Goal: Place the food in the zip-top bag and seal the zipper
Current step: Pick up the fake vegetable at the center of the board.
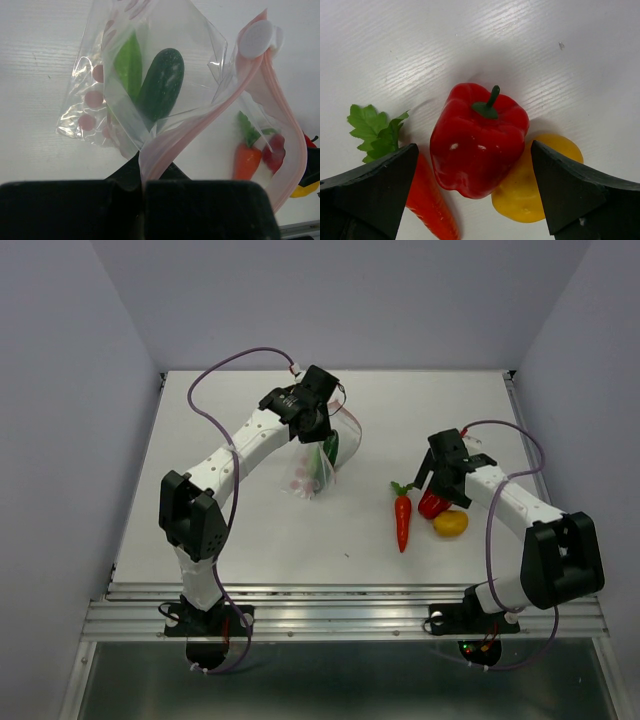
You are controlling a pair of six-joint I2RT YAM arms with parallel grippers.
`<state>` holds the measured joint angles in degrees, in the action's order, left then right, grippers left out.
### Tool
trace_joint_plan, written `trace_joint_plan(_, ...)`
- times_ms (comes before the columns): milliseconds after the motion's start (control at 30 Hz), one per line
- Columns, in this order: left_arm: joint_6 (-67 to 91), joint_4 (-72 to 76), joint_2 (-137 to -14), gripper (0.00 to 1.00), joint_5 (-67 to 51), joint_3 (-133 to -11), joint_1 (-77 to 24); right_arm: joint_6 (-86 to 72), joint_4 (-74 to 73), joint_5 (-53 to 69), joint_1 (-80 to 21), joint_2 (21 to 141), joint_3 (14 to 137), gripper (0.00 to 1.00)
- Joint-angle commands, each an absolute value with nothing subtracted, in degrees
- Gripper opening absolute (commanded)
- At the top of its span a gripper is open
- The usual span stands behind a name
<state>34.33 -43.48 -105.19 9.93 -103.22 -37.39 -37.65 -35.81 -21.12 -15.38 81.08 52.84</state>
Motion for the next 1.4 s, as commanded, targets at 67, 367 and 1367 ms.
trace_joint_plan(67,33.84,-42.71,-104.94,0.0,10.11,-103.54,-37.53,-38.85,-32.17,-21.01,-15.03,81.47,51.77,0.96)
trace_joint_plan(367,34.1,-42.8,-104.59,0.0,10.28,-103.27,-37.53,-38.93,-32.08,-21.36,-15.03,83.23,51.85,0.84)
trace_joint_plan(1367,34.63,-42.45,-104.85,0.0,9.23,-103.62,-37.53,-22.5,8.15,20.73,-17.74,64.24,58.88,0.47)
